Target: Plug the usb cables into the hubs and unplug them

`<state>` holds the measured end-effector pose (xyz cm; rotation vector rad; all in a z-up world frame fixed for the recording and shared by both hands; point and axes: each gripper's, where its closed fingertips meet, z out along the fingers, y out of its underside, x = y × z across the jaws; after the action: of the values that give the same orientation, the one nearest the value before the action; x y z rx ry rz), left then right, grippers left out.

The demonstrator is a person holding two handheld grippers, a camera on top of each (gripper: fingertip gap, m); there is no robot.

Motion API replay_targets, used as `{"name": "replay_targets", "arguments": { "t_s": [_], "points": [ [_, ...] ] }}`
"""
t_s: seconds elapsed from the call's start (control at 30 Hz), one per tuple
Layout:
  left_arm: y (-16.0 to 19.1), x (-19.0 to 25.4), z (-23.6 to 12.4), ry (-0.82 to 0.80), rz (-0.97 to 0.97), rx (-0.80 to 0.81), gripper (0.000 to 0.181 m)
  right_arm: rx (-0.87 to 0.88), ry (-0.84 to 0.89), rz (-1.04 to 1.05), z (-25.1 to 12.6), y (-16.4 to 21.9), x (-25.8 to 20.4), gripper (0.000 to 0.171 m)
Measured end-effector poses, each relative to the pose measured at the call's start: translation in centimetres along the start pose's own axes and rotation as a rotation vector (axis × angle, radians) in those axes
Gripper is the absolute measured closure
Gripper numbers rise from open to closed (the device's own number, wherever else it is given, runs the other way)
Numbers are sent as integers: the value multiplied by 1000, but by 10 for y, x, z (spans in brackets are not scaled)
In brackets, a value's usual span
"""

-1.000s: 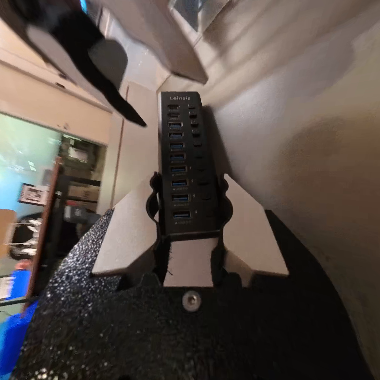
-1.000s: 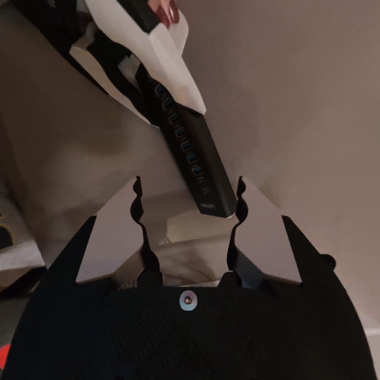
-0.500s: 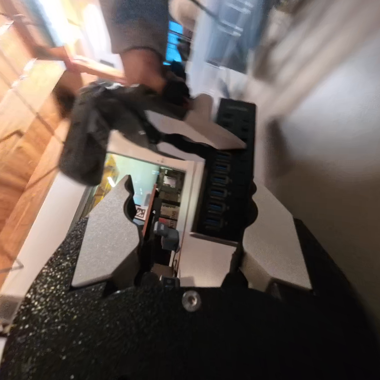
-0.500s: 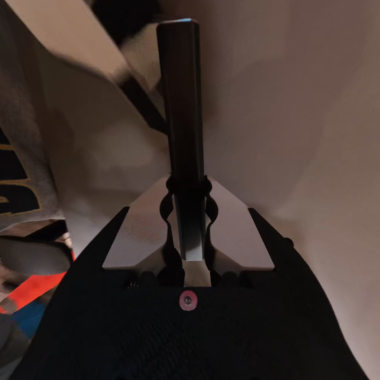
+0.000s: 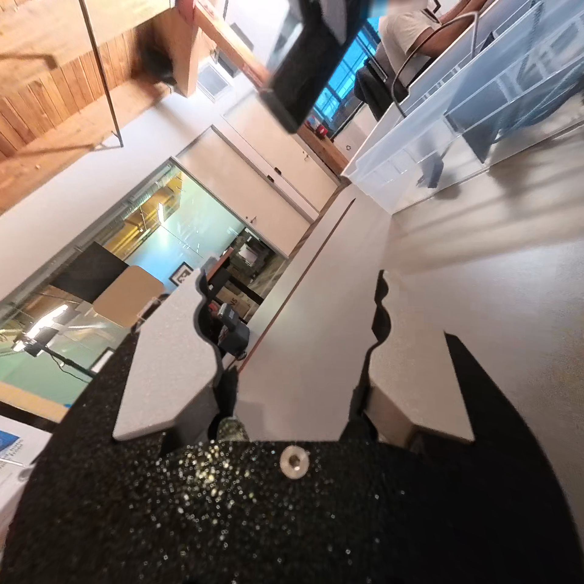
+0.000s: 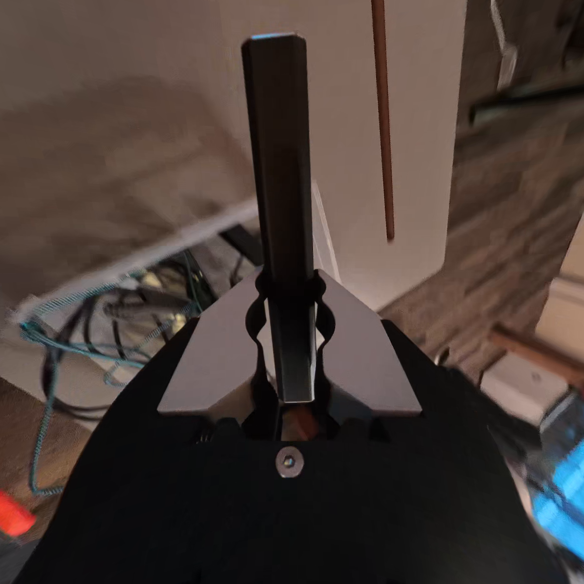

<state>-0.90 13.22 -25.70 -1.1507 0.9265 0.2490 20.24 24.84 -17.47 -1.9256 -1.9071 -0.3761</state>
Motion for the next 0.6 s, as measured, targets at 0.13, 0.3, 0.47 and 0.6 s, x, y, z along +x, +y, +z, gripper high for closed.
{"name": "replay_targets", "arguments": {
  "t_s": [0.13, 0.3, 0.47, 0.6],
  "points": [
    [5, -3, 1, 6, -62, -16, 82, -214, -54, 66, 39, 79, 0, 145],
    [10, 0, 3, 36, -99, -33, 85, -259, -169, 90, 91, 111, -30, 145],
    [12, 4, 4, 54, -96, -43, 87, -223, -151, 4, 124, 108, -42, 144],
    [11, 4, 3, 55, -91, -42, 92, -233, -123, 7, 130, 111, -43, 131]
  ]
}}
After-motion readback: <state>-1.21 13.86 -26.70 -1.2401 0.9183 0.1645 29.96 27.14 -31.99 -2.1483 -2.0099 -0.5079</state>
